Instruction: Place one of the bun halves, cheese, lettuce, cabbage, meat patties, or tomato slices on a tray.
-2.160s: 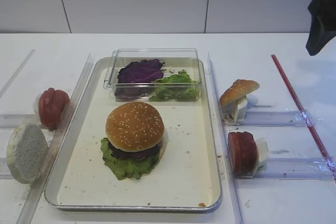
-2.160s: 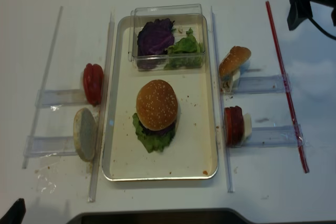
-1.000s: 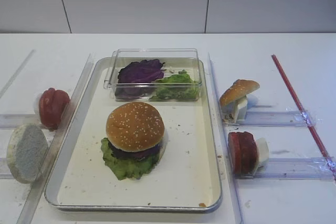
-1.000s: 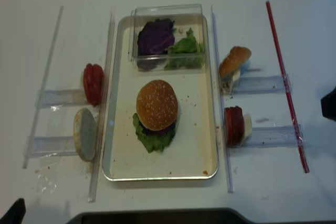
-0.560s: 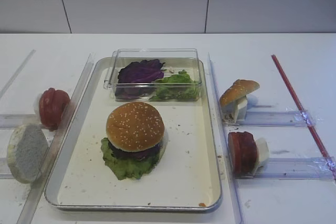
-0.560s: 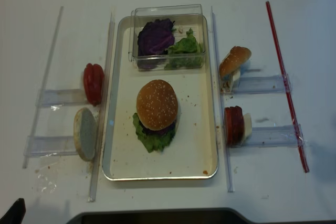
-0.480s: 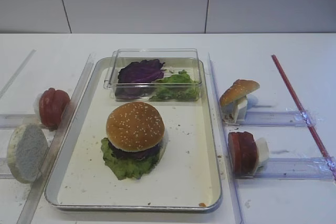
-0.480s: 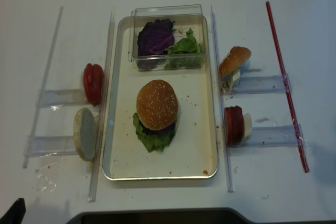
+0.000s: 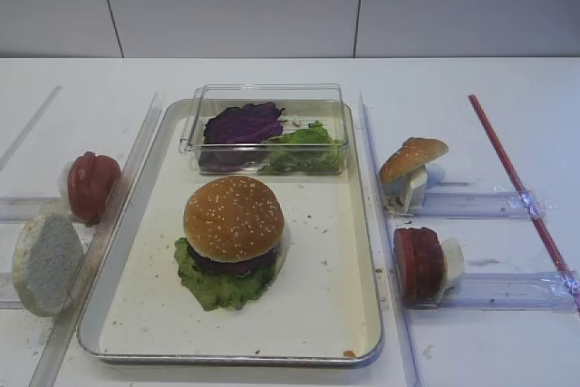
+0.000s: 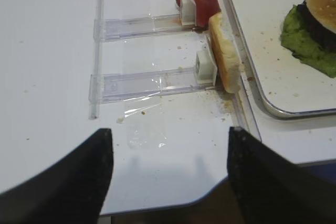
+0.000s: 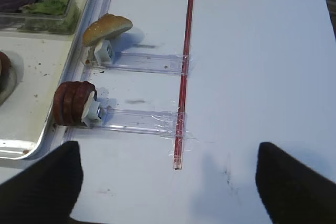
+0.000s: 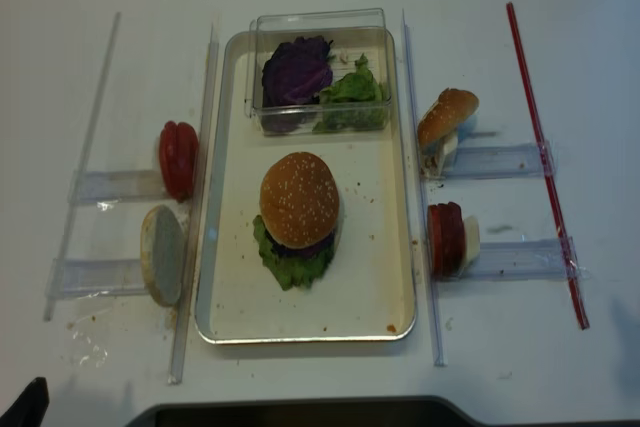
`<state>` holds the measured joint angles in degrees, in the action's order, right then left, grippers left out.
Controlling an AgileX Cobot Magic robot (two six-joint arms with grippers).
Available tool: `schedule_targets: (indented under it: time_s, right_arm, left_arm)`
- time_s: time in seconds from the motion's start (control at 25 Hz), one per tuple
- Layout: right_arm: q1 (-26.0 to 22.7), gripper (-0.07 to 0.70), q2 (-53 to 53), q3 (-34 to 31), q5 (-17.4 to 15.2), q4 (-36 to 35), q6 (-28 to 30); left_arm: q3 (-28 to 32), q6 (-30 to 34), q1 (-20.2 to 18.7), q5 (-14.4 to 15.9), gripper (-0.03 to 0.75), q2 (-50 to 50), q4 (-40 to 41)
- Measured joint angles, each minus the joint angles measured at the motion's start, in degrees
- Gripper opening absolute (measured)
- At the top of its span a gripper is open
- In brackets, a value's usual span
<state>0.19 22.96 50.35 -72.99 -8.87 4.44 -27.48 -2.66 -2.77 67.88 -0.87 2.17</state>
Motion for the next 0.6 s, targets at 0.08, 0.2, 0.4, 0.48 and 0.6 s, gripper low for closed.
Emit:
schedule_targets:
  time_s: [0.08,0.2,0.4,0.48,0.6]
  right_arm:
    - [0.0,0.669,-1.1,0.0,-0.1,0.0,0.0]
    - [0.0,0.669,-2.8,0.0,-0.2,0.0,-0.1]
    - [0.0,0.669,-4.3,0.0,-0.3,0.0,-1.1]
    - [0.0,0.669,-4.3,0.0,-0.4,0.0,-1.2]
    - [0.0,0.634,-4.3,0.0,-0.4,0.0,-1.2]
  left_arm:
    - [0.0,0.0,0.0,0.0,0.428,0.0,0.0]
    - [0.0,0.0,0.0,0.0,0.429,0.0,0.0]
    - [0.0,0.0,0.0,0.0,0.429,0.0,0.0]
    - [0.0,0.0,0.0,0.0,0.429,0.0,0.0]
    - [0.0,0.0,0.0,0.0,0.429,0.0,0.0]
